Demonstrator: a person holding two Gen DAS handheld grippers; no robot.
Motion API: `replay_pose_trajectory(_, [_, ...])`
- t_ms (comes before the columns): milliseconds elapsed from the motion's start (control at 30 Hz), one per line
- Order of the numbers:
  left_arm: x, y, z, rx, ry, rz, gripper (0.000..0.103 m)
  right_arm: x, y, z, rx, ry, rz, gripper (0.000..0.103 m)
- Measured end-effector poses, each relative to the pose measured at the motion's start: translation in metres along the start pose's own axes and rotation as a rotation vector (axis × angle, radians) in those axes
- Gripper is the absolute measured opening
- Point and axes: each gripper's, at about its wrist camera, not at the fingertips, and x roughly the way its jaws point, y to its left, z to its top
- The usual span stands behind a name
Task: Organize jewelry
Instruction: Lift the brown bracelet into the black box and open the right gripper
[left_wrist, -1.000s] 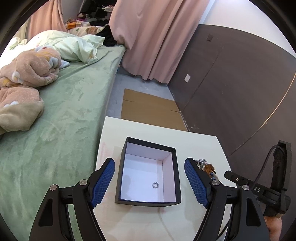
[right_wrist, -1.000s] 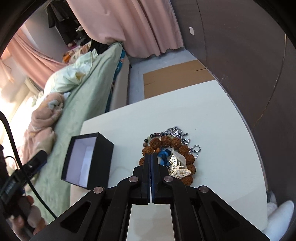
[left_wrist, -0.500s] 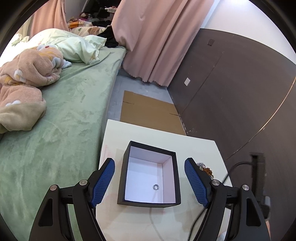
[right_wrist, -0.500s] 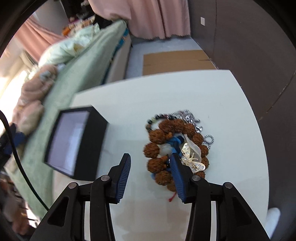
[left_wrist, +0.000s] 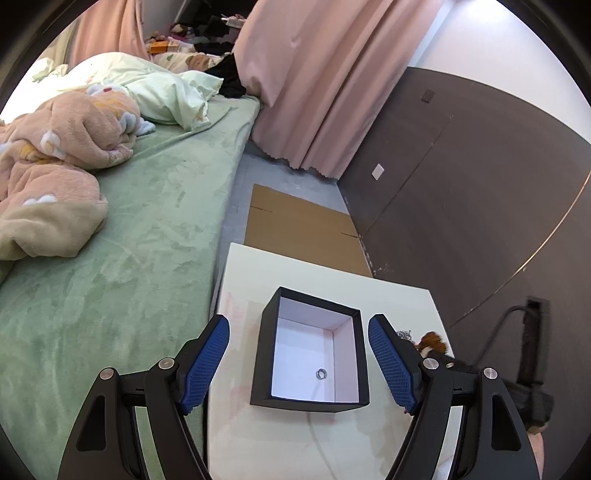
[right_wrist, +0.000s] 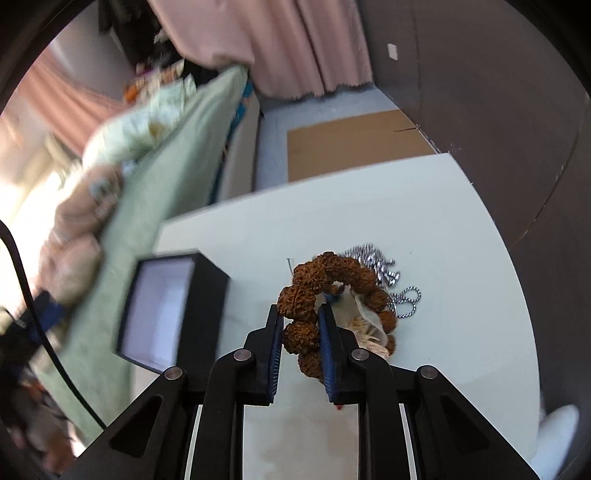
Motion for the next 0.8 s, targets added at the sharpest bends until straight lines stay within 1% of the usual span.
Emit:
replay_pose_trajectory(33, [-0.002,0.001,0.0,-0.002,-0.003,-0.003,0.078,-0.004,-0.002,0.001,0.014,-0.011,0.015,0.02])
replay_pose_trajectory(133, [-0.005,0.002,0.0,0.001,-0.01,-0.003,0.078,-0.022,-0.007,0.003,0.063,-0.069,0.104,0.02])
replay_pose_trajectory(333, [-0.011,0.007,0.002,-0.008,-0.017,-0.004,0.078,-0.04,0.008,0.0,0.06,-0.156,0.22,0.02])
replay_pose_trajectory(467, [-0.014,0.011,0.004,-0.013,-0.024,0.001,0.078,-0.039,0.027,0.002,0.041,-0.177,0.301,0.02])
replay_pose_trajectory(667, [-0.014,0.02,0.007,-0.037,-0.03,0.01,0.078,-0.03,0.06,0.002,0.002,-0.185,0.414,0.02])
replay_pose_trajectory(800, [-0.015,0.027,0.009,-0.062,-0.031,0.02,0.078,-0.017,0.081,0.0,-0.029,-0.175,0.428,0.02])
